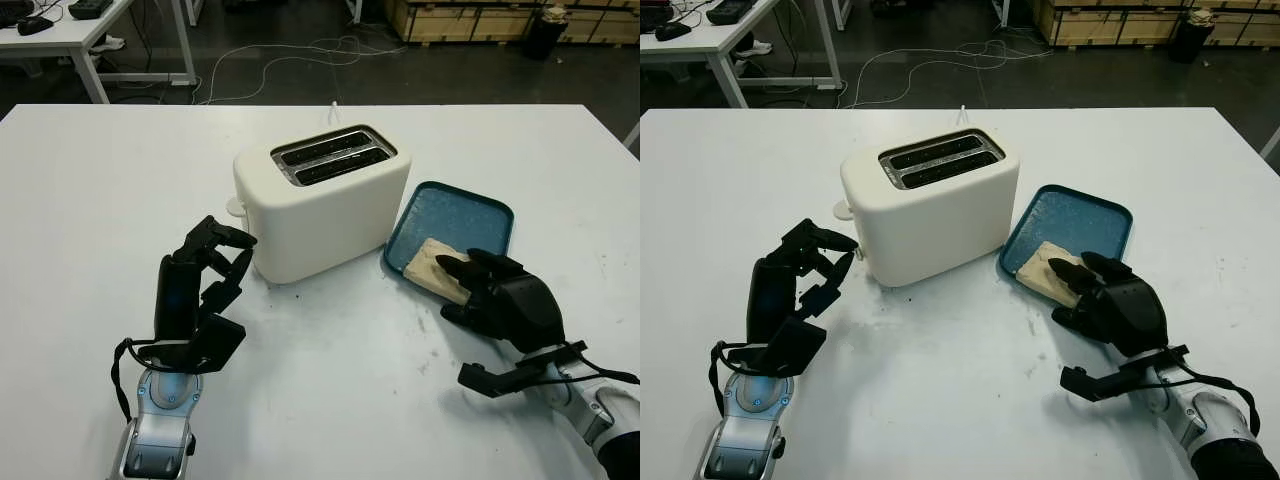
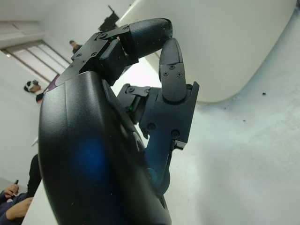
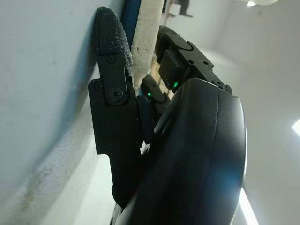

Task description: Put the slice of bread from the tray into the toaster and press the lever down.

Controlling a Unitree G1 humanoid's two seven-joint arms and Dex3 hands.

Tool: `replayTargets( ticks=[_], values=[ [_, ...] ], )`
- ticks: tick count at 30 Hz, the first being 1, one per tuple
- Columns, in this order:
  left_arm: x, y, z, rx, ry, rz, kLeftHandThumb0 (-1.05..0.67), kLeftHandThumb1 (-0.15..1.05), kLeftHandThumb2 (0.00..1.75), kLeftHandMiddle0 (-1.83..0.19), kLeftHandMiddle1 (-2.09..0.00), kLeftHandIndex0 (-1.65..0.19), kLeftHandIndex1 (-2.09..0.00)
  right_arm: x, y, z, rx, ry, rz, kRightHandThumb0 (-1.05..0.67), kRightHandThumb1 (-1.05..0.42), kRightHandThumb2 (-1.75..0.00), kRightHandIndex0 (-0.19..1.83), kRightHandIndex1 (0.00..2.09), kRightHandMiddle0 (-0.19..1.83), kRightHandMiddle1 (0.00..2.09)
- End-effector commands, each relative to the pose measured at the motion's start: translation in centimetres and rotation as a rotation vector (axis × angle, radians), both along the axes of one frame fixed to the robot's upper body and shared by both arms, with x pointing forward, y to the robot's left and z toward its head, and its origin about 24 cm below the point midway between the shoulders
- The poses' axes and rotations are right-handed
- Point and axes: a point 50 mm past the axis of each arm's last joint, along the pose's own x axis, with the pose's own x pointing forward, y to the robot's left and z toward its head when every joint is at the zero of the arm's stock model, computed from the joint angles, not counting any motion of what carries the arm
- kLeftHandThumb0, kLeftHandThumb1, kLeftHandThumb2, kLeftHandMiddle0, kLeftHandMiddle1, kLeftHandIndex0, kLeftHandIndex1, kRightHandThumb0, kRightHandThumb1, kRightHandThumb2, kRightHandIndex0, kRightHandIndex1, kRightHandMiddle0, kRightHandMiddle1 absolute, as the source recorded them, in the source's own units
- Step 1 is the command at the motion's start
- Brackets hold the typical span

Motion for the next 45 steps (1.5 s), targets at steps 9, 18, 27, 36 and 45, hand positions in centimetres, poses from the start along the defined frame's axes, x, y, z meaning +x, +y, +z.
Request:
replayTargets(
  ticks=[9, 18, 27, 36, 45],
  values=[
    [0.0, -0.2, 0.4, -0.013, -0.032, -0.015, -0.34, 0.92, 0.46, -0.66, -1.75, -0.56, -1.33, -0.4, -0.5, -0.3, -0.060, 0.055, 0.009, -0.52, -0.91, -0.02, 0.86, 0.22, 0.89, 0.14],
    [-0.1, -0.3, 0.4, -0.012, -0.024, -0.008, -0.33, 0.92, 0.45, -0.65, -1.75, -0.56, -1.33, -0.5, -0.5, -0.2, -0.089, -0.031, 0.040, -0.61, -0.92, -0.20, 0.78, 1.58, 0.81, 1.08],
    [-0.1, -0.2, 0.2, 0.005, -0.020, -0.004, -0.33, 0.92, 0.45, -0.64, -1.75, -0.55, -1.33, -0.3, -0.4, 0.2, -0.038, -0.103, 0.058, -0.59, -0.92, -0.19, 0.87, 1.16, 0.95, 0.67],
    [-0.1, -0.3, 0.1, 0.005, -0.017, -0.007, -0.33, 0.92, 0.44, -0.62, -1.74, -0.55, -1.32, 0.4, -0.7, 1.2, 0.044, -0.199, 0.081, -0.61, -0.92, -0.25, 0.88, 1.28, 0.96, 0.76],
    [-0.1, -0.3, 0.1, 0.003, -0.015, -0.009, -0.33, 0.92, 0.45, -0.62, -1.75, -0.55, -1.32, 1.4, -0.8, 2.8, 0.082, -0.352, 0.069, -0.59, -0.92, -0.31, 0.93, 1.74, 0.66, 1.72]
  ],
)
